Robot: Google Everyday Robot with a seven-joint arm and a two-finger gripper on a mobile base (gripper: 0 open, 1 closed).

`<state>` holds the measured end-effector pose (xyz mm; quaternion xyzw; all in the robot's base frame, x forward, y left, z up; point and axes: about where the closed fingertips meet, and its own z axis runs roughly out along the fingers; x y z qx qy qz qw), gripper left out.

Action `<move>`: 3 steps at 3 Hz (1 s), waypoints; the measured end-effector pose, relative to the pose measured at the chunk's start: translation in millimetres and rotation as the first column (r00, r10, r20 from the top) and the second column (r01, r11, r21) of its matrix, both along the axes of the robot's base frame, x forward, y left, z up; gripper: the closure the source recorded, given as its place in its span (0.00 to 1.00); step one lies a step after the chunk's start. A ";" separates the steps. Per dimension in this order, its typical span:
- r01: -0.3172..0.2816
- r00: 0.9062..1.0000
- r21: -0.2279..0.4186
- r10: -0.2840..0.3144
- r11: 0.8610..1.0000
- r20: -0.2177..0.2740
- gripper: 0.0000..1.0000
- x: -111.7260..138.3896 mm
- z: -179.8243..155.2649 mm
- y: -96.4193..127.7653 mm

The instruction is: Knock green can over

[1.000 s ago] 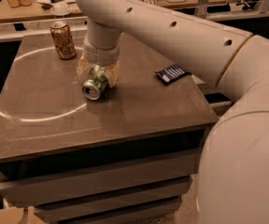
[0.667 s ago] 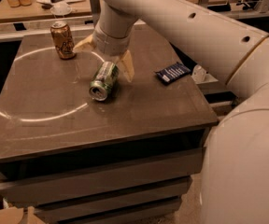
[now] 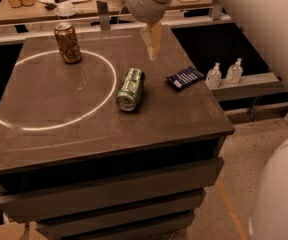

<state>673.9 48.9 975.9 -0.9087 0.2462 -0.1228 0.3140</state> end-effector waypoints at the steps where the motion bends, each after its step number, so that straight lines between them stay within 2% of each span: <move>1: 0.137 0.989 0.152 -0.145 0.979 0.041 0.00 1.6 17.9 -33.6; 2: 0.257 0.960 0.205 -0.274 0.944 0.057 0.00 20.0 24.9 -57.1; 3: 0.333 0.943 0.121 -0.330 0.935 -0.047 0.00 5.2 -11.7 -75.9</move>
Offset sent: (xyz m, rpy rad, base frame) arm -0.0002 -0.0796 -0.0192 0.0370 0.0996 -0.3591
